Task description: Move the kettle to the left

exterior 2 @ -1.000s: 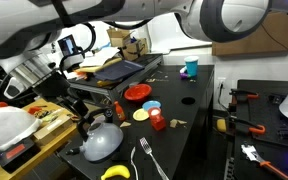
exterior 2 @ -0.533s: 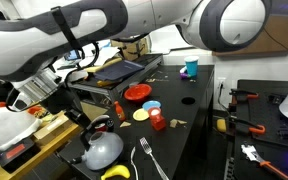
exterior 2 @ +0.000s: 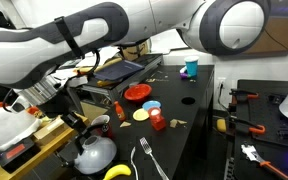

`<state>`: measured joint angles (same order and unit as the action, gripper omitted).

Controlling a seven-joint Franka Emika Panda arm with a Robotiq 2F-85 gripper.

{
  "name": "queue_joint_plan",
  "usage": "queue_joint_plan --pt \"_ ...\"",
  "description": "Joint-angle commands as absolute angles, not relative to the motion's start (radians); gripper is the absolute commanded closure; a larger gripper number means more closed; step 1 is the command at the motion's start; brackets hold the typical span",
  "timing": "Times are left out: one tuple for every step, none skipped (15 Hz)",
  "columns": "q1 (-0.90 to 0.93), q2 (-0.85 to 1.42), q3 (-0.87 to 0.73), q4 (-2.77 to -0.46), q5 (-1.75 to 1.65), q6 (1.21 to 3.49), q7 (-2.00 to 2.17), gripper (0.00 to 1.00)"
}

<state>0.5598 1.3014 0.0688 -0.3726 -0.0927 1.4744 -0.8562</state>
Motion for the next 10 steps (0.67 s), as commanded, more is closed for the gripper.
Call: queue_joint_plan --pt "0.566 1.308 0.064 -0.358 -0.111 1.517 -0.835 0.95" --pt "0.565 1.310 0.063 -0.359 -0.113 1.527 -0.836 0.95" --pt "0.565 1.311 0.062 -0.359 -0.113 1.537 -0.836 0.95" --pt "0.564 1.313 0.061 -0.359 -0.114 1.547 -0.836 0.95" --pt "0.564 1.315 0.059 -0.359 -0.117 1.556 -0.839 0.95" --pt "0.564 1.318 0.055 -0.358 -0.121 1.567 -0.843 0.95" --pt "0.563 1.320 0.053 -0.359 -0.123 1.575 -0.843 0.95" --pt "0.563 1.322 0.050 -0.360 -0.126 1.581 -0.844 0.95" --pt "0.562 1.324 0.046 -0.361 -0.130 1.587 -0.846 0.95" --pt "0.563 1.325 0.042 -0.363 -0.139 1.589 -0.852 0.95"
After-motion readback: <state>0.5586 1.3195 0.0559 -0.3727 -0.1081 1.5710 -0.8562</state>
